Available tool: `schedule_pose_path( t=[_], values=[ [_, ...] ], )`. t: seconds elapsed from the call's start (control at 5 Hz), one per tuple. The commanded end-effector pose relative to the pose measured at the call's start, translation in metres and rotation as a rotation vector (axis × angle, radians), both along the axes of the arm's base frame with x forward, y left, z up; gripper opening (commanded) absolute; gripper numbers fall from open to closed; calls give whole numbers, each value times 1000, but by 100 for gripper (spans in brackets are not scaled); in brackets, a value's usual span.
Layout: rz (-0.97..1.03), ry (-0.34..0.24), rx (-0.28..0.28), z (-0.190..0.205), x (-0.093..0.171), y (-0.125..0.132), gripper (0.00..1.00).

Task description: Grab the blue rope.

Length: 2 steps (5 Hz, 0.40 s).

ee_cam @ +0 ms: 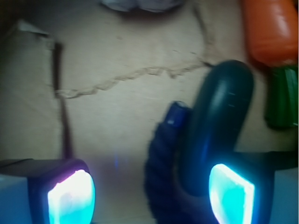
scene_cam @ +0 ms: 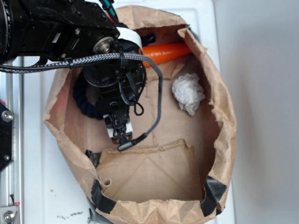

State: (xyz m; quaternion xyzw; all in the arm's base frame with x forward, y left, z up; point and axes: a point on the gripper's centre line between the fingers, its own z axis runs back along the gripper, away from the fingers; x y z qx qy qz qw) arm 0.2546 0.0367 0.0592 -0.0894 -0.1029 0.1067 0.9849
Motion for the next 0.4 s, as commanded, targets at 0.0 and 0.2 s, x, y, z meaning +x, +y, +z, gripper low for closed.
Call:
schedule_pose_path(
  t=[0.0,0.2],
  values=[
    [-78,37,221,-13,-8,-6,100],
    [-117,72,258,-10,-15,-6,100]
  ],
)
